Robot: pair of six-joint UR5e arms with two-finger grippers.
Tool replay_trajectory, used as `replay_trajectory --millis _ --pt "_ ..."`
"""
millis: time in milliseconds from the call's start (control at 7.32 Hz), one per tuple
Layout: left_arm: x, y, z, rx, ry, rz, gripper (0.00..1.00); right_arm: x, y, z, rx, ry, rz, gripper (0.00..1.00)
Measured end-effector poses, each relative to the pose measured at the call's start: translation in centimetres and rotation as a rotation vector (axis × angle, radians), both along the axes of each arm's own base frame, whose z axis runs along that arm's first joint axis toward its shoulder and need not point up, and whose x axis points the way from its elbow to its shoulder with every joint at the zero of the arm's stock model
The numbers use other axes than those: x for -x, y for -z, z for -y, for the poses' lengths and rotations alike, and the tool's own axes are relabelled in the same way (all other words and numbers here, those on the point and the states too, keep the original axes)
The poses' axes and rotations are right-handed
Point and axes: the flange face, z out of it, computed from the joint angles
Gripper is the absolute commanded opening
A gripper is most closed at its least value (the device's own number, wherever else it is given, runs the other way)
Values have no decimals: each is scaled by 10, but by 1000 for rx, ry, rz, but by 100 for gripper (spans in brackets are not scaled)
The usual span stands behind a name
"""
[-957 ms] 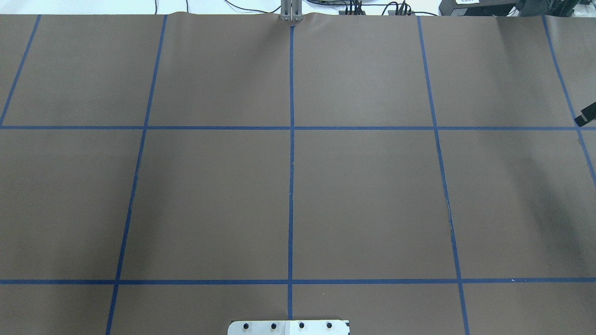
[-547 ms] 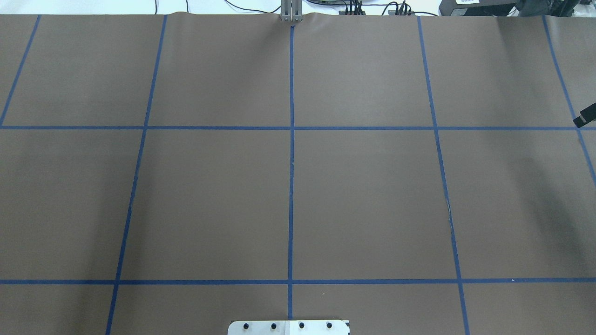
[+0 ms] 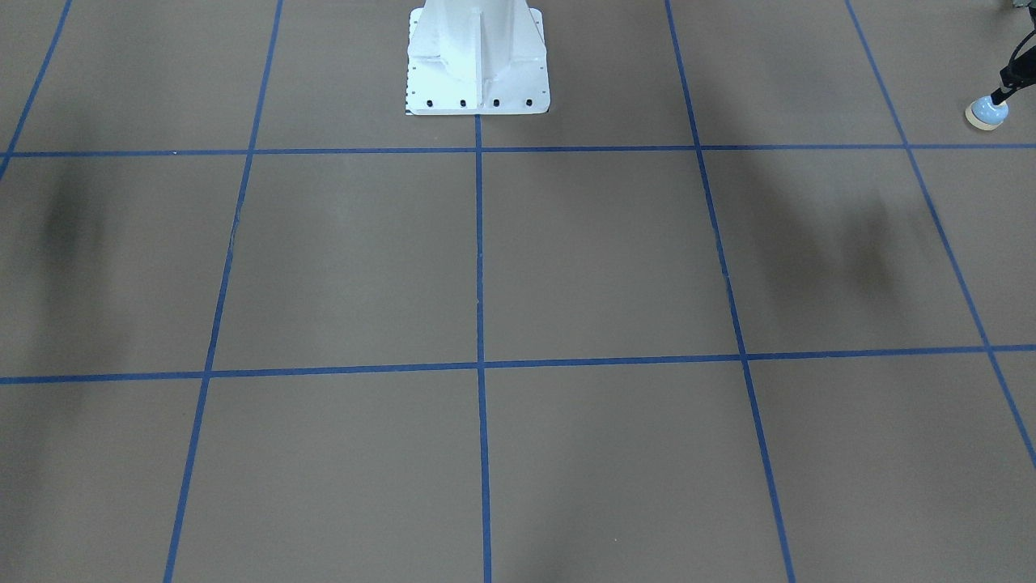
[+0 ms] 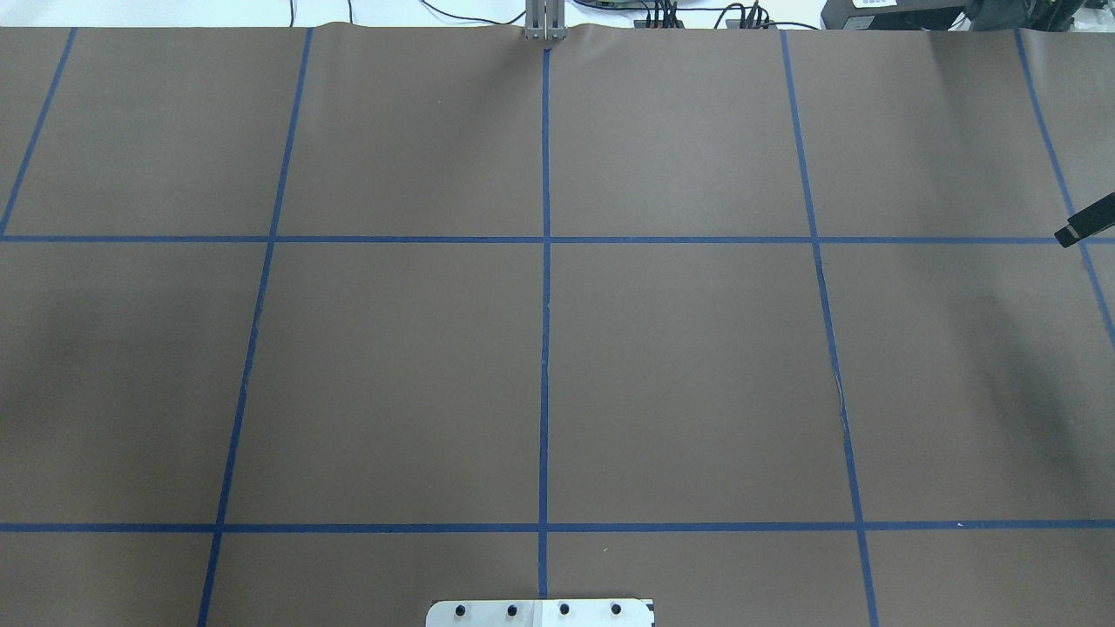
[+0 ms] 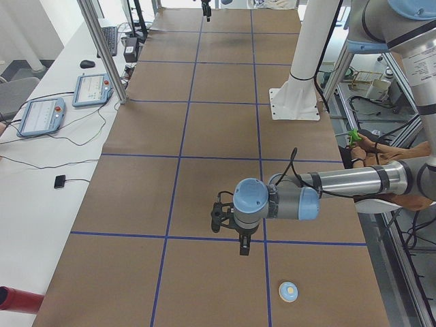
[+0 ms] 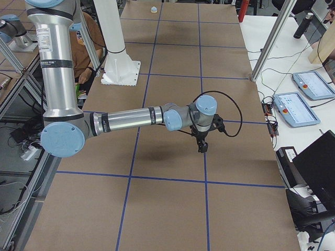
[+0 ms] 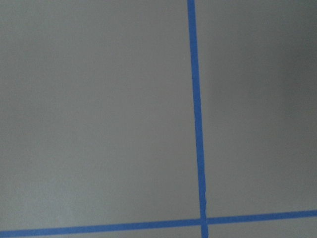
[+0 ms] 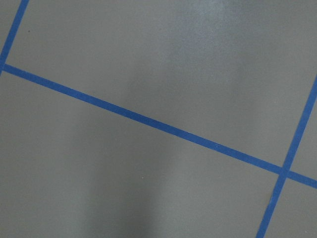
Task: Place and press bell with both arms
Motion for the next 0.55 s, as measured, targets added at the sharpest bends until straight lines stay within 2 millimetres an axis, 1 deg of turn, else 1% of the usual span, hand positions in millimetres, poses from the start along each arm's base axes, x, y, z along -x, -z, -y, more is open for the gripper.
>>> replay_trajectory --millis 273,410,547 --pt "-7 -44 -27 41 -52 19 100 8 2 -2 -1 16 12 100" --pt "-7 -61 -38 69 -64 24 100 12 3 -2 1 25 18 100" --pt "-7 -75 -46 93 -69 29 100 16 4 -3 2 35 24 100"
